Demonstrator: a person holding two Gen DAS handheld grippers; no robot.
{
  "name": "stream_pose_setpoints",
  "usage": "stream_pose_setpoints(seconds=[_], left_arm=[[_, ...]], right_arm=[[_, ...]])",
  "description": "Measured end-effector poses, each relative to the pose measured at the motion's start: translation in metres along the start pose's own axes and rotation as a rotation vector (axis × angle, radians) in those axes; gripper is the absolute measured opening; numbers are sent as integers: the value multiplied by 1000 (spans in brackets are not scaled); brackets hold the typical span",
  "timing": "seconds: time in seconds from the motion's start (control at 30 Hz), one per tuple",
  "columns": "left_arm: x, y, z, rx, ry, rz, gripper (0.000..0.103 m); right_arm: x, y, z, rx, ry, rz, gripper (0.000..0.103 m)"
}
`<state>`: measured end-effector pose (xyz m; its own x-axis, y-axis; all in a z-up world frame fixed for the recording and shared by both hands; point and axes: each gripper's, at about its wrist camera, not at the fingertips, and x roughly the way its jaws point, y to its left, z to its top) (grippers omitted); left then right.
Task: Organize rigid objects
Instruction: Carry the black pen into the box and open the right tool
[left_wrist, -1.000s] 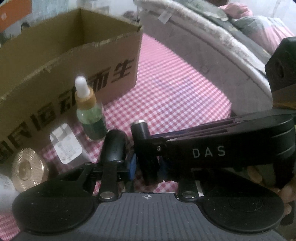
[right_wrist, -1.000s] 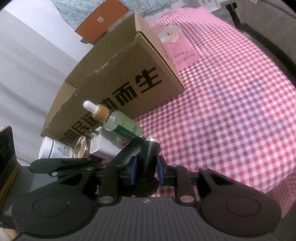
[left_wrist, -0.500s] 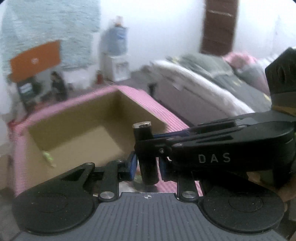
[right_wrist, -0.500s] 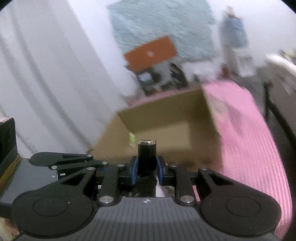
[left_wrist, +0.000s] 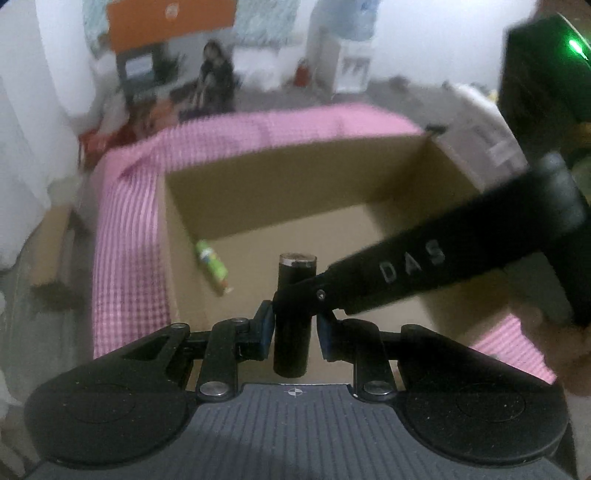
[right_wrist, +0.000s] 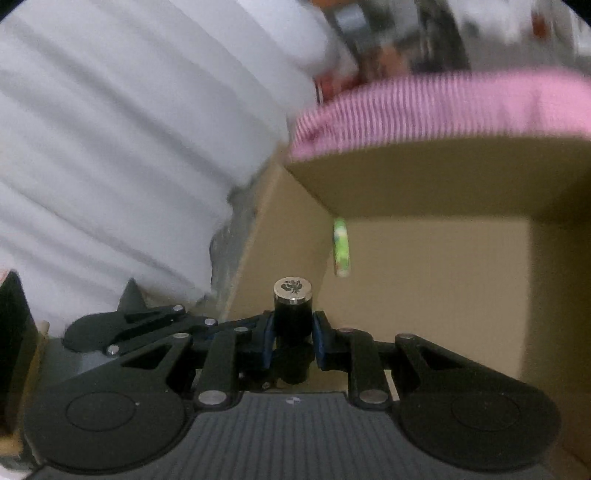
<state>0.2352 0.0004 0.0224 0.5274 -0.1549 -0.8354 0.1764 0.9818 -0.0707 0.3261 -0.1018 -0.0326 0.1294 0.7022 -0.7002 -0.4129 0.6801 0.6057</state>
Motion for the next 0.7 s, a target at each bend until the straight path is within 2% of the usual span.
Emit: stream_pose_setpoints(seconds=[0.17, 0.3, 0.33, 0.37, 0.4, 0.47, 0.5, 0.7], left_arm=[[5, 13, -12, 3, 24, 22, 27], [2, 18, -13, -14, 21, 2, 36], [0, 18, -14, -18, 15, -2, 41], [-4, 18, -15, -22, 3, -4, 51], [-8, 17, -17, -23, -13, -6, 54], [-15, 15, -19, -21, -44, -19, 70], [-22, 13, -21, -13, -72, -21, 72], [-62, 0, -32, 14, -216, -43, 80]], right_arm=[[48, -18, 29, 43, 165, -11, 25], [66, -17, 40, 46, 212, -31, 26], [68, -17, 43, 45, 213, -32, 26], [69, -17, 45, 46, 207, -30, 27], [69, -17, 47, 44, 202, -32, 32], [66, -8, 46, 45, 174, -40, 43], [59, -7, 43, 43, 160, -39, 48], [8, 1, 34, 16, 44, -12, 50]])
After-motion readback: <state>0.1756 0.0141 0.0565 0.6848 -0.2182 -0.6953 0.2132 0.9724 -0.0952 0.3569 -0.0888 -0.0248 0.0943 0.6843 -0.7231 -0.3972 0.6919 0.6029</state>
